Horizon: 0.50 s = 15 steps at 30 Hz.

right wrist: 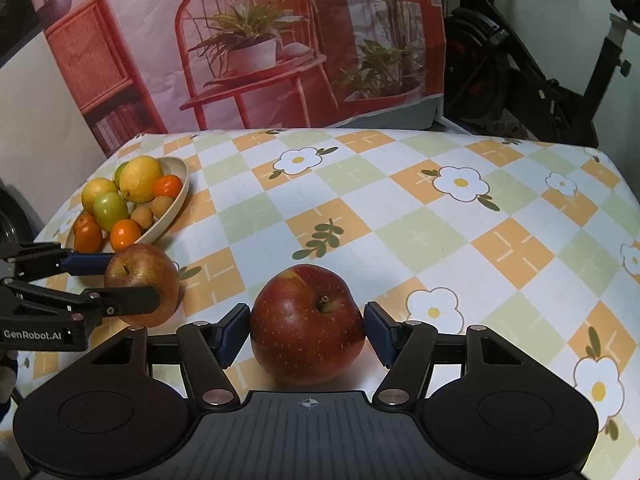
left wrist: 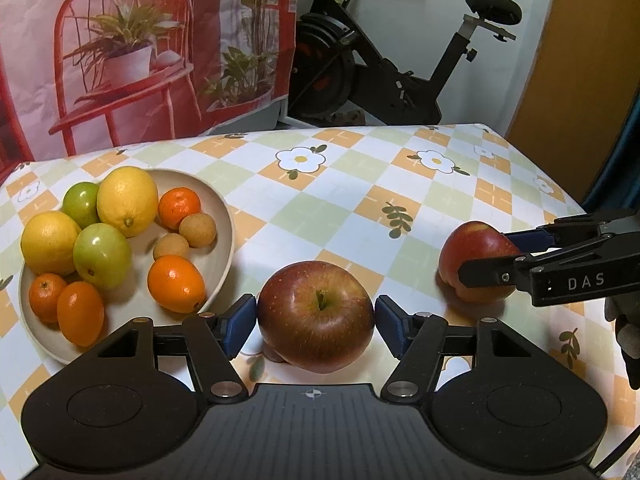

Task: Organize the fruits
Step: 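Grasp the other red apple with left tool while right tool holds its apple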

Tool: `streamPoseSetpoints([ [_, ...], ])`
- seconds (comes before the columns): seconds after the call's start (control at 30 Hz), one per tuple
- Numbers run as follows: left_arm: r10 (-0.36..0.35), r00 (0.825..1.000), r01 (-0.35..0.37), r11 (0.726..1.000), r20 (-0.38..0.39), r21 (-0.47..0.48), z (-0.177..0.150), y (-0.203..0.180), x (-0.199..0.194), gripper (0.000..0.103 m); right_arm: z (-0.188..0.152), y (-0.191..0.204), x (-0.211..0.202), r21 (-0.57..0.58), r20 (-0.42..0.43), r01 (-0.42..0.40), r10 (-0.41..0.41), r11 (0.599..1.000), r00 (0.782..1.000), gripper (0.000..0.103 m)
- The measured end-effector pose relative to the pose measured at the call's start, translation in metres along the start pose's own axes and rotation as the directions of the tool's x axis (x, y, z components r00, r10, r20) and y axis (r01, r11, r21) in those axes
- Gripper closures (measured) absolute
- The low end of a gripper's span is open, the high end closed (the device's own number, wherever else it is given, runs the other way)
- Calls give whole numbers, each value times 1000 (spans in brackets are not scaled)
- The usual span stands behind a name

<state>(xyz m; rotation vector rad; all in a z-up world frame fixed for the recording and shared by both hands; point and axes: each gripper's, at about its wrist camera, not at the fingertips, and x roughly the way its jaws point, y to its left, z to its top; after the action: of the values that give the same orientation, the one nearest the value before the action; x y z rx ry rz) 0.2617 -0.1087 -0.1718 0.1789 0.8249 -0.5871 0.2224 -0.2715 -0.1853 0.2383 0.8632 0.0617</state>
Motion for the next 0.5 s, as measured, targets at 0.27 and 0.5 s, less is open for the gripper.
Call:
streamPoseSetpoints([
  [0.27,2,1000,-2,1000,20,0,-3,0,-1,35,-9,-18,4,134,-4,-24,25,991,1000,43],
  [0.5,11,1000,-11,1000,17,3,-3,-2,0,34,-10,-19,3,148,13,-46,45,988,999,44],
])
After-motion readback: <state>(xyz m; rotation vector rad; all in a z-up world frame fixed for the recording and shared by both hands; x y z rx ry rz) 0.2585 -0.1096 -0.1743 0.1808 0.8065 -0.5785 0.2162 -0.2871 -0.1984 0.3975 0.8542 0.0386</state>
